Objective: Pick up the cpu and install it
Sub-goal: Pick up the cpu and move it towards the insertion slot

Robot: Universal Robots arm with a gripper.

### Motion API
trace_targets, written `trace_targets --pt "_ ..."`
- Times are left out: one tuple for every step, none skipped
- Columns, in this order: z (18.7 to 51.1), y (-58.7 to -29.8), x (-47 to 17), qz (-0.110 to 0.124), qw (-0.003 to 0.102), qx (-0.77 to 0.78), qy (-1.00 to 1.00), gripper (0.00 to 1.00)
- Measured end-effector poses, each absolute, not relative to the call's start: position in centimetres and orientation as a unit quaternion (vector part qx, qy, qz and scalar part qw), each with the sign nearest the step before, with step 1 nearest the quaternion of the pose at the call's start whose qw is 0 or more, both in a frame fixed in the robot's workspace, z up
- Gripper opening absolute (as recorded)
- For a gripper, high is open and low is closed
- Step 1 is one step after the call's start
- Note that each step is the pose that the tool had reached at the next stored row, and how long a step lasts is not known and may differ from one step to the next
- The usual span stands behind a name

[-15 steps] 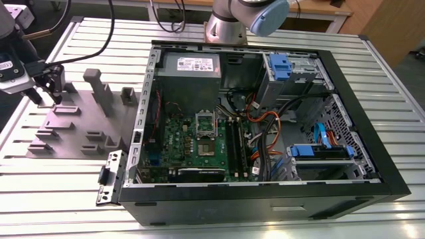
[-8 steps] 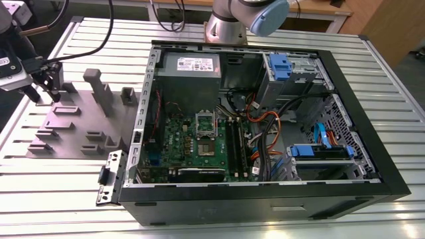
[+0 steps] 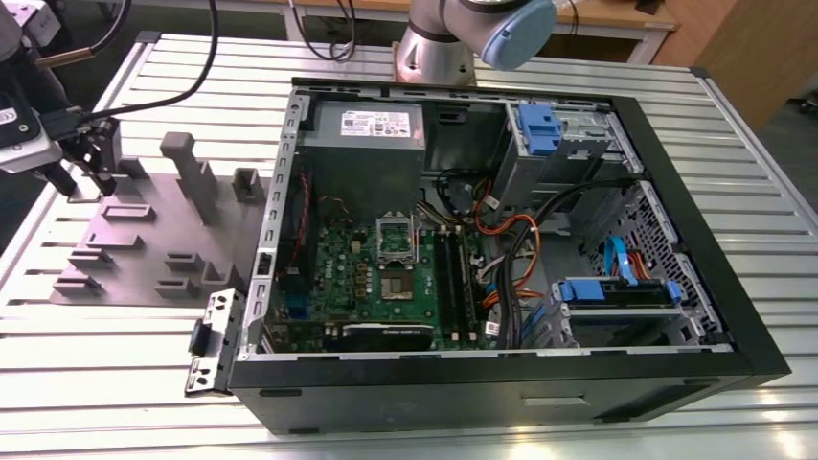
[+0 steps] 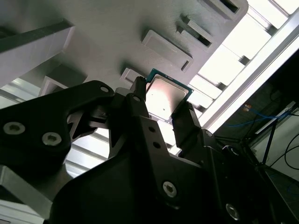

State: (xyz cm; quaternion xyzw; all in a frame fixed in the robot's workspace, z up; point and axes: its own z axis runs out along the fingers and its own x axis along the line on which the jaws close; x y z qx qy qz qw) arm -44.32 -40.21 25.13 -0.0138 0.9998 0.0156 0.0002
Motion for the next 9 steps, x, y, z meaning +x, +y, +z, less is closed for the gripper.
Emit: trace_targets --pt "25.15 -40.21 -44.32 0.016 0.0 -0.014 1.0 0.47" --pt "25.16 -40.21 -44.32 0.016 0.0 -0.014 1.0 0.47" --pt "25.18 -40.21 -44.32 0.016 0.0 -0.014 1.0 0.47" --pt "25.18 -40.21 -44.31 0.016 0.0 -0.014 1.0 0.47" --pt "25.19 -40.21 -44.32 0.016 0.0 -0.014 1.0 0.47" --pt "25.32 -40.21 -44.32 0.015 0.0 -0.014 1.0 0.47" --pt "25.36 -40.21 -44.32 0.015 0.0 -0.014 1.0 0.47" --pt "25.36 -40.21 -44.32 0.015 0.0 -0.014 1.0 0.47" --pt "25.36 -40.21 -44.32 0.015 0.0 -0.014 1.0 0.47"
